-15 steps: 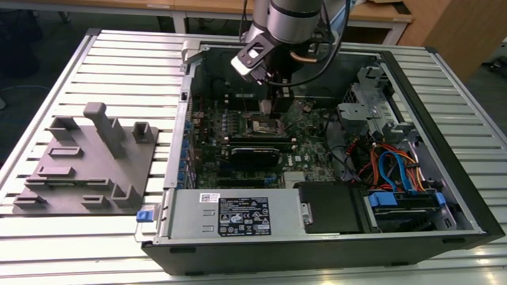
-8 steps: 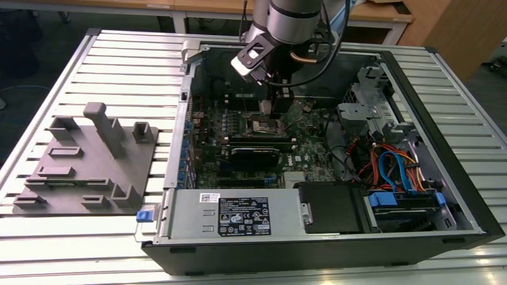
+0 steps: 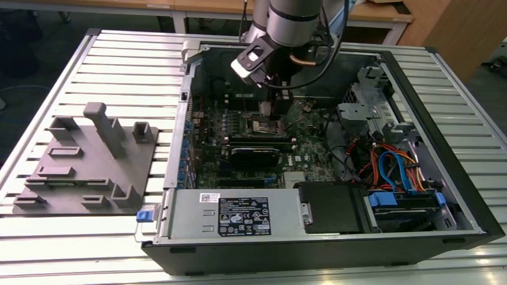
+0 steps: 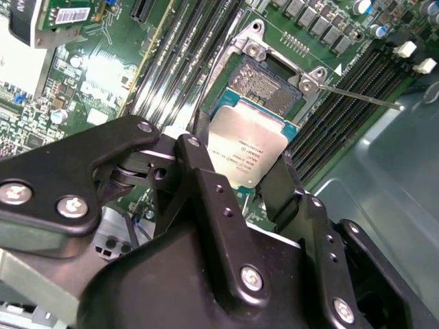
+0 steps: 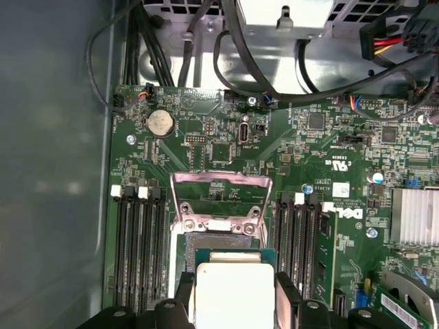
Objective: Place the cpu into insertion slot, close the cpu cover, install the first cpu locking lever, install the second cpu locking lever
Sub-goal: 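Place the cpu into insertion slot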
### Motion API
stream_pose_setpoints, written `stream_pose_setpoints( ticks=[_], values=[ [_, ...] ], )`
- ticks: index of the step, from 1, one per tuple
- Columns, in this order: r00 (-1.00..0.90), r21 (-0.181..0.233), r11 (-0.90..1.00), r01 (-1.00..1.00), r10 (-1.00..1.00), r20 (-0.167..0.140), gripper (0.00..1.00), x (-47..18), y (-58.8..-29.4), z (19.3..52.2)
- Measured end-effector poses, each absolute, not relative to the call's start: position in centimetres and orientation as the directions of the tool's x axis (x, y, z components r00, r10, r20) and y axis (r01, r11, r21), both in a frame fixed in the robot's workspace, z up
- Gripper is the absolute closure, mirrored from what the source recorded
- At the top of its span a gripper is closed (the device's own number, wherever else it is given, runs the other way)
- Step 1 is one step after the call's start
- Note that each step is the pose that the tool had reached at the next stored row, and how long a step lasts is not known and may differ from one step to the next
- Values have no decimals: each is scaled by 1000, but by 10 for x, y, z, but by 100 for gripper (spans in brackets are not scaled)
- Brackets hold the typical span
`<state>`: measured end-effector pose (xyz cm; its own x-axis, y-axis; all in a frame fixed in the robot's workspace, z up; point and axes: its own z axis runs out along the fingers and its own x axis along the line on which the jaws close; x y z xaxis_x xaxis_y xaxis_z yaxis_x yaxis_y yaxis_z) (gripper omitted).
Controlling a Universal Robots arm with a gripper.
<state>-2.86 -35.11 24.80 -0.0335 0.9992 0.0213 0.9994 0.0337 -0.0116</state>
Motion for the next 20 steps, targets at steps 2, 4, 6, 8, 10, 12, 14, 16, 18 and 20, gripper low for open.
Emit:
stream_pose_setpoints(
  ticks=[2, 4, 6, 8, 10, 12, 14, 16, 18, 20],
  values=[
    [-33, -12, 34, 999, 999, 21, 46, -29, -351, 244],
    [-33, -12, 34, 999, 999, 21, 46, -29, -351, 241],
    [-33, -12, 34, 999, 999, 21, 46, -30, -349, 237],
    [-33, -12, 34, 999, 999, 21, 46, -30, -347, 233],
    [-33, -12, 34, 999, 999, 21, 46, -31, -346, 230],
    [-33, -12, 34, 999, 999, 21, 46, -32, -345, 226],
    [-32, -12, 32, 999, 999, 21, 46, -33, -345, 223],
    [-19, -12, 19, 1000, 1000, 21, 46, -33, -345, 219],
    [-7, -12, 7, 1000, 1000, 21, 46, -33, -344, 215],
    [0, -12, 0, 1000, 1000, 21, 46, -34, -344, 212]
  ],
)
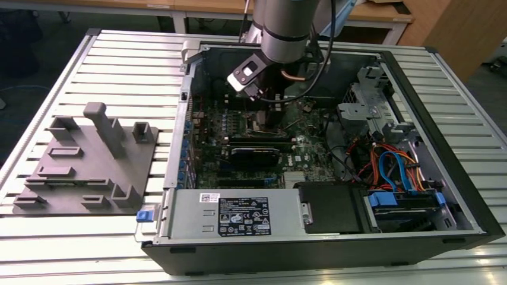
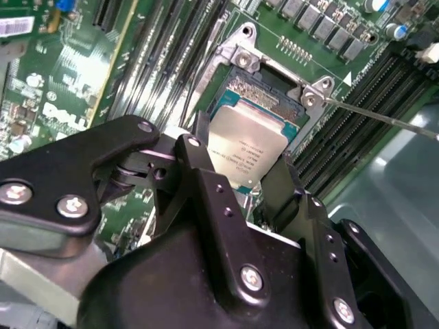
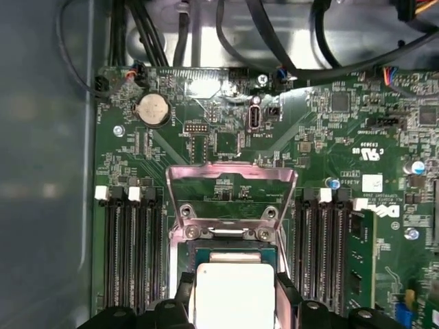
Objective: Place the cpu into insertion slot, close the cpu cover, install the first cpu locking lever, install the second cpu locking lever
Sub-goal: 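Place the cpu into insertion slot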
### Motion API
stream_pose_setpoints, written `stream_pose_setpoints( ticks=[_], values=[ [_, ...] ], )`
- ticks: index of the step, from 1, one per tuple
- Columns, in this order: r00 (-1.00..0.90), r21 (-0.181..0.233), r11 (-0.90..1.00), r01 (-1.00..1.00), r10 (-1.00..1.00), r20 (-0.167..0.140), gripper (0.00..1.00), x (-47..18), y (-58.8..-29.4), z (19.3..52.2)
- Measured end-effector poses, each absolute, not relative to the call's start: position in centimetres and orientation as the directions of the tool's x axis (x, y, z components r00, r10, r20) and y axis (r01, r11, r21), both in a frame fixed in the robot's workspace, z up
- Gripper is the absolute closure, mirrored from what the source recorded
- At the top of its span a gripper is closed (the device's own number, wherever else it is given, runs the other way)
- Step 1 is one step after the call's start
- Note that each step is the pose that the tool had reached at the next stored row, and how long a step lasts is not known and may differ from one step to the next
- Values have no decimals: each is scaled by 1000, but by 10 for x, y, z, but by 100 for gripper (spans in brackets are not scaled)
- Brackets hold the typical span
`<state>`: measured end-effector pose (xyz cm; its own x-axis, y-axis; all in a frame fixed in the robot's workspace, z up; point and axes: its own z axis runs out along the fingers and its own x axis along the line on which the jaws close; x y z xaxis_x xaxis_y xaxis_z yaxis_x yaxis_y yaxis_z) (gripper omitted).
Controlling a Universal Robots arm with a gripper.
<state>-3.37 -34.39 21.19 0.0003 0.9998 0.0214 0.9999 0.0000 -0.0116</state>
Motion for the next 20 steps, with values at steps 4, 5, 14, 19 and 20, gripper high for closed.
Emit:
stream_pose_setpoints(
  ticks=[4, 5, 14, 19, 20],
  values=[
    [1, -12, -1, 1000, 1000, 22, 46, -36, -344, 205],
    [3, -12, -2, 1000, 1000, 22, 46, -36, -344, 204],
    [4, -12, -4, 1000, 1000, 25, 46, -38, -344, 198],
    [4, -12, -4, 1000, 1000, 26, 46, -38, -343, 195],
    [4, -12, -4, 1000, 1000, 26, 46, -38, -343, 195]
  ],
)
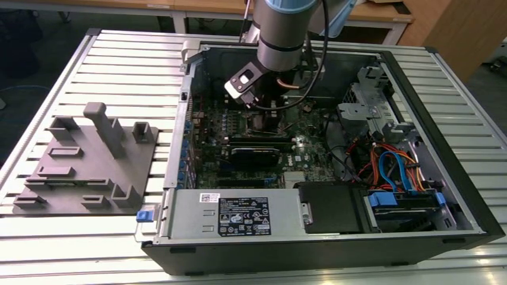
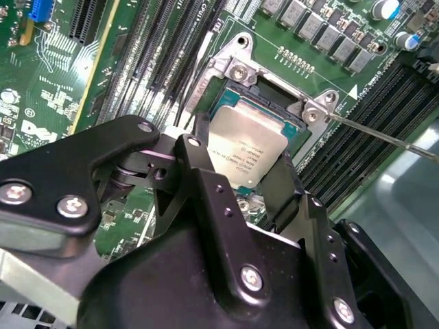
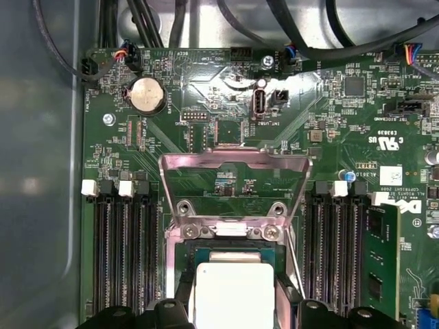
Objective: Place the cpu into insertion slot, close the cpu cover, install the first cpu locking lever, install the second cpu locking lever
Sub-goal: 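Place the cpu into insertion slot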
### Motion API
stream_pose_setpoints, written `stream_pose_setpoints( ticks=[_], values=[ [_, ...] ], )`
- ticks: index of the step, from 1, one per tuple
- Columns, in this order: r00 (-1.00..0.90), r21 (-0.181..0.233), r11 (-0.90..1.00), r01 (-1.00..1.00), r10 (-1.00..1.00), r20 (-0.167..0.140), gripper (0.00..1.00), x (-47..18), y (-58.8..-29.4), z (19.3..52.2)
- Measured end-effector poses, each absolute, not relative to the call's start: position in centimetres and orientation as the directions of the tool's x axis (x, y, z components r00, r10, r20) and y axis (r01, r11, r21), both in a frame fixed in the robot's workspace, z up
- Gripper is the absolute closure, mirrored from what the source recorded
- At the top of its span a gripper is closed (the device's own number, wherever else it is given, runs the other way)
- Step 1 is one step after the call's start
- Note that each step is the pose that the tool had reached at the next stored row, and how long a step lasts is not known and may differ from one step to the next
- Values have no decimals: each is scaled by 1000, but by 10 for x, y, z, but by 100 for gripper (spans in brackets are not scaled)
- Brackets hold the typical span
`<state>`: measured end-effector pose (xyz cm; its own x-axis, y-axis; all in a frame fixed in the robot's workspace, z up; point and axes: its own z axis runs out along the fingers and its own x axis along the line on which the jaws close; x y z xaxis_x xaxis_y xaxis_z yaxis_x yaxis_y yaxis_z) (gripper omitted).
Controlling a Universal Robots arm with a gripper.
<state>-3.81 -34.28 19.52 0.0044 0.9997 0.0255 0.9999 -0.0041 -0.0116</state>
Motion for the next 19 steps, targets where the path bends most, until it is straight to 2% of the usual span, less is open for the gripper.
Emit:
stream_pose_setpoints(
  ticks=[19],
  values=[
    [4, -11, -4, 1000, 1000, 26, 46, -38, -340, 189]
  ],
)
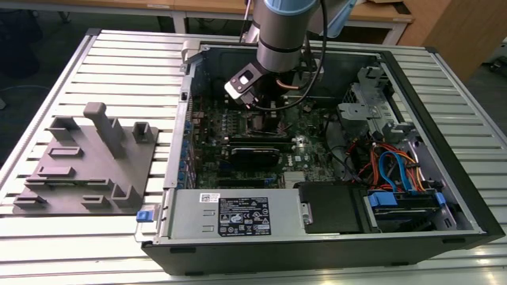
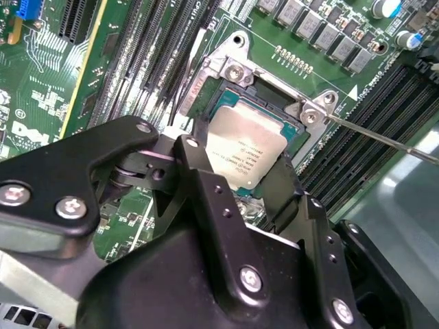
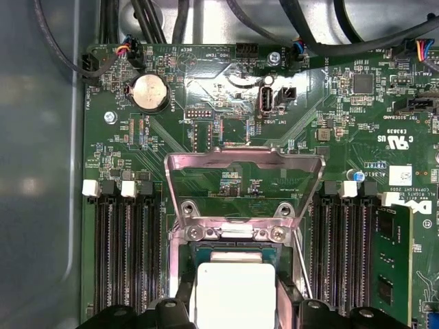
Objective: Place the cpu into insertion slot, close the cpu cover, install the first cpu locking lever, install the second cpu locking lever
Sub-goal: 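Place the cpu into insertion slot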
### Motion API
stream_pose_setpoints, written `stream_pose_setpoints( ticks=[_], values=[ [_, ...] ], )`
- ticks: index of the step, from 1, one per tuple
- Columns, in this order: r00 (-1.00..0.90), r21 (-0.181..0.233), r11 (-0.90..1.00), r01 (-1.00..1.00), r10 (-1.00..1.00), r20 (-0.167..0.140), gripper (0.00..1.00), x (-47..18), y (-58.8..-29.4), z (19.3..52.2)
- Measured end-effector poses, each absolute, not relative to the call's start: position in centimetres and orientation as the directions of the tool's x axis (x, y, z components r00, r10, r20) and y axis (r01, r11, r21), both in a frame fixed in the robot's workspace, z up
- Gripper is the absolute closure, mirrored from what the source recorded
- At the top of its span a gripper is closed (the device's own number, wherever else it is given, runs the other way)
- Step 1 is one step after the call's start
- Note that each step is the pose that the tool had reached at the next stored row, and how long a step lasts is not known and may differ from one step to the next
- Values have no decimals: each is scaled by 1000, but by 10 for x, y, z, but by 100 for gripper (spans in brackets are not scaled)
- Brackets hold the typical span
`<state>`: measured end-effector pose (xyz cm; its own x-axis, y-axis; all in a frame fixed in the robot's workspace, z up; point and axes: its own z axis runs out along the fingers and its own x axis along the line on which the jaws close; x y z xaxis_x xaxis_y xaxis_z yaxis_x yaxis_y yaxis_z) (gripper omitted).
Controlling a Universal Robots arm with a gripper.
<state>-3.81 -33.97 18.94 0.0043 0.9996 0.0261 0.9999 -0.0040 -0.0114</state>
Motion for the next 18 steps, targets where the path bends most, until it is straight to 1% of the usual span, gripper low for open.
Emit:
stream_pose_setpoints(
  ticks=[2, 3, 11, 18],
  values=[
    [4, -11, -4, 1000, 1000, 27, 45, -38, -339, 189],
    [4, -11, -4, 1000, 1000, 27, 39, -38, -340, 189],
    [4, -11, -4, 1000, 1000, 26, 39, -38, -340, 191],
    [4, -12, -4, 1000, 1000, 26, 39, -38, -340, 204]
  ],
)
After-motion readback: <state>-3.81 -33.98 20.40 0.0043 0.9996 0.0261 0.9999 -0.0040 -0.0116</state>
